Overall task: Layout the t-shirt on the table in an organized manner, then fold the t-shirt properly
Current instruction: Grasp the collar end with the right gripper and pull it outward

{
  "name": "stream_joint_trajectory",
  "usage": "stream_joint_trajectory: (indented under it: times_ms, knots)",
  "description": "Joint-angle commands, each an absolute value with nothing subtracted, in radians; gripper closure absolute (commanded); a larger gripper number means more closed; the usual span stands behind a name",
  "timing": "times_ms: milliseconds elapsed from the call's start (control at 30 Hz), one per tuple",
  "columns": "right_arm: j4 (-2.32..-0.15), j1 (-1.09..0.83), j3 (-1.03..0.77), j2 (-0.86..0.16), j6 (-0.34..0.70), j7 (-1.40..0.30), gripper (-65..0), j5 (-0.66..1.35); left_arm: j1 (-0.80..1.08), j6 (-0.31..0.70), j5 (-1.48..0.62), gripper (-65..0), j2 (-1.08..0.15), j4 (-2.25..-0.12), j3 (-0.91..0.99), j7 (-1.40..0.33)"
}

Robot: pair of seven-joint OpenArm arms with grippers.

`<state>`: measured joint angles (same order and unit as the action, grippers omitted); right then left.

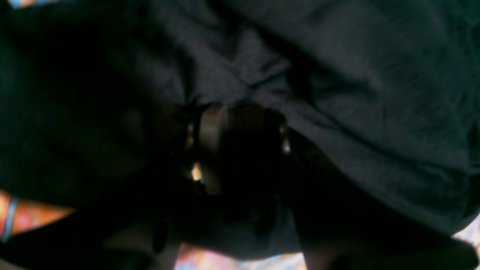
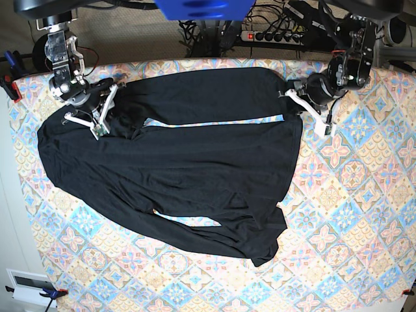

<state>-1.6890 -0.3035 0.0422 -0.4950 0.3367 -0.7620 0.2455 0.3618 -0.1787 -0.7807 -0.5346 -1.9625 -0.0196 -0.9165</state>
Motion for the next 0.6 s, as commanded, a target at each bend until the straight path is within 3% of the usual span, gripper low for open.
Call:
stream_joint_trajectory:
  times_ms: [0, 167, 400, 567]
  knots:
    - [-1.679, -0.344, 0.054, -0.503, 0.377, -0.883, -17.9, 0.239, 0.361, -0.174, -0.782, 0.0, -0.547, -1.977, -0.013, -0.908]
    - [-1.681, -0.397, 0.045, -0.530, 0.377, -0.883, -17.9, 0.239, 0.337, -0.174, -0.782, 0.0, -0.547, -1.977, -0.013, -0.908]
    - [-1.685, -0.460, -0.105, -0.533, 0.377, -0.943, -17.8, 0.239, 0.335, -0.174, -0.782, 0.0, -0.547, -1.977, -0.013, -0.908]
    - [-1.687, -0.476, -0.153, -0.533, 0.377, -0.944, -12.8, 0.237, 0.340, -0.174, -0.783, 0.0, -0.547, -1.977, -0.013, -0.912]
